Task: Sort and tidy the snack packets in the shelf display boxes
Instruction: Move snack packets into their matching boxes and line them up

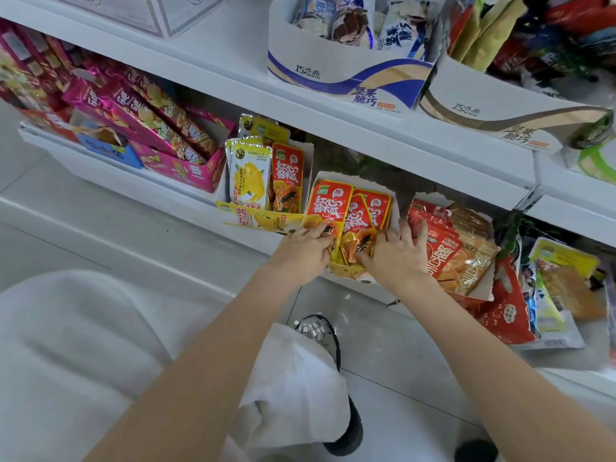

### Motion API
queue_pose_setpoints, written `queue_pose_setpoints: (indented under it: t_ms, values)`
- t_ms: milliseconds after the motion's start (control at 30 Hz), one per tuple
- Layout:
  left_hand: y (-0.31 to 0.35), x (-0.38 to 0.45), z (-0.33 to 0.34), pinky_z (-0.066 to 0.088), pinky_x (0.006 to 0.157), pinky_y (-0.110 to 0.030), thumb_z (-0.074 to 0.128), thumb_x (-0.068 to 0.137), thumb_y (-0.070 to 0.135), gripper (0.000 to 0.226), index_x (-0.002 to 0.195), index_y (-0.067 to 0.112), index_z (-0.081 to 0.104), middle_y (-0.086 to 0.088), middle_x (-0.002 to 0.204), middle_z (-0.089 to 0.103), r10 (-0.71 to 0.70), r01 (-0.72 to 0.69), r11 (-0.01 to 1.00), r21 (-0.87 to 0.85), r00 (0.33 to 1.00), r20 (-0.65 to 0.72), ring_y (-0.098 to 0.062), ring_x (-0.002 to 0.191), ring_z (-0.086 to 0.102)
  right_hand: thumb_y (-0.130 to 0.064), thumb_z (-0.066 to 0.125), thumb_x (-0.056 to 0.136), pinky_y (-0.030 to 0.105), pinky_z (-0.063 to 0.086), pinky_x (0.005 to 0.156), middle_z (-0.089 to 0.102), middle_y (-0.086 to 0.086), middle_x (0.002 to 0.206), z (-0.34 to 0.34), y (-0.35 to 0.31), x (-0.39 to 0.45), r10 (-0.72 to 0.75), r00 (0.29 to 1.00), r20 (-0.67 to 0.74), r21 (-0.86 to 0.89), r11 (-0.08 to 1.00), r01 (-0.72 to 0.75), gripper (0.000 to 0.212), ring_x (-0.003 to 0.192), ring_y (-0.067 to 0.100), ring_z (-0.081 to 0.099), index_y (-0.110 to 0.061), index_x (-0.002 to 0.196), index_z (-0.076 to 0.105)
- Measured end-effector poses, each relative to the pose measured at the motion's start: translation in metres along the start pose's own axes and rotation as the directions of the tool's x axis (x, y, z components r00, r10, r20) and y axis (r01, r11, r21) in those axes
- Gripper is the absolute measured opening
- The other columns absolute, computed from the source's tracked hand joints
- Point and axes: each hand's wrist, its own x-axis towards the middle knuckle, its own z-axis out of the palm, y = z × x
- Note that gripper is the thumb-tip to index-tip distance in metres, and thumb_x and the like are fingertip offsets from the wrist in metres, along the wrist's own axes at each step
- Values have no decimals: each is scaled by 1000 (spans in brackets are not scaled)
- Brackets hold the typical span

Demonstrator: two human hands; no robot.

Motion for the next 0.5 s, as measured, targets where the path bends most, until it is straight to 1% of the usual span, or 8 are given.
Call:
queue_pose_setpoints:
  t_ms: [67,133,200,233,267,367,433,500]
  values:
    - [1,-2,0,19,114,-44,30,99,26,46,144,22,29,-1,157,10,-8,8,1000,-11,1000,-8,-27,142,13,-62,35,87,53,-2,114,21,11,151,3,-2,-2,59,997,-46,-3,998,-60,69,141,30,13,-14,135,39]
    - [2,-3,-1,20,114,-43,33,98,25,45,143,21,31,-1,156,12,-11,11,999,-35,1000,-28,-27,141,15,-60,47,84,53,1,114,14,12,152,2,-3,-1,42,987,-156,40,999,-36,76,141,33,10,-14,140,26]
    - [2,-2,-2,22,113,-43,34,98,24,44,142,20,35,-2,155,15,-5,3,1000,-30,998,-55,-28,139,19,-51,53,85,54,-3,113,4,7,156,-1,-3,8,-132,974,-184,35,989,140,83,143,33,-2,-20,146,7]
    - [2,-2,-2,23,112,-42,35,98,24,44,142,19,36,-3,155,16,-6,4,1000,-24,998,-57,-28,139,20,-49,50,87,55,-6,113,0,2,157,-2,-3,12,-221,965,-141,15,974,225,82,143,31,-7,-22,147,1]
    - [2,-1,-3,24,111,-42,35,98,24,44,141,19,36,-5,155,16,-12,11,1000,-19,999,-48,-29,138,20,-49,45,90,56,-9,112,-2,-1,157,-4,-3,16,-260,963,-76,-3,966,260,78,143,29,-11,-24,147,-2]
    - [2,-2,-6,23,112,-43,36,97,26,45,142,19,34,-7,155,14,-47,47,999,-22,999,0,-29,140,15,-58,30,92,55,-14,110,0,1,157,-2,-3,23,-169,986,4,-94,981,169,72,143,32,-11,-21,148,3]
    - [3,-2,-8,22,112,-43,36,97,26,46,143,20,34,-7,155,13,-49,50,998,-34,999,16,-29,141,13,-60,25,91,54,-15,110,8,7,157,-1,-7,18,-96,995,-8,-150,984,93,74,143,35,-4,-15,148,10]
    - [3,-2,-7,24,111,-44,36,97,26,45,142,21,35,-8,155,14,-47,48,998,-29,999,12,-29,141,15,-60,25,91,52,-14,111,17,12,155,1,-10,14,-35,998,-59,-134,991,27,75,143,36,3,-9,146,15]
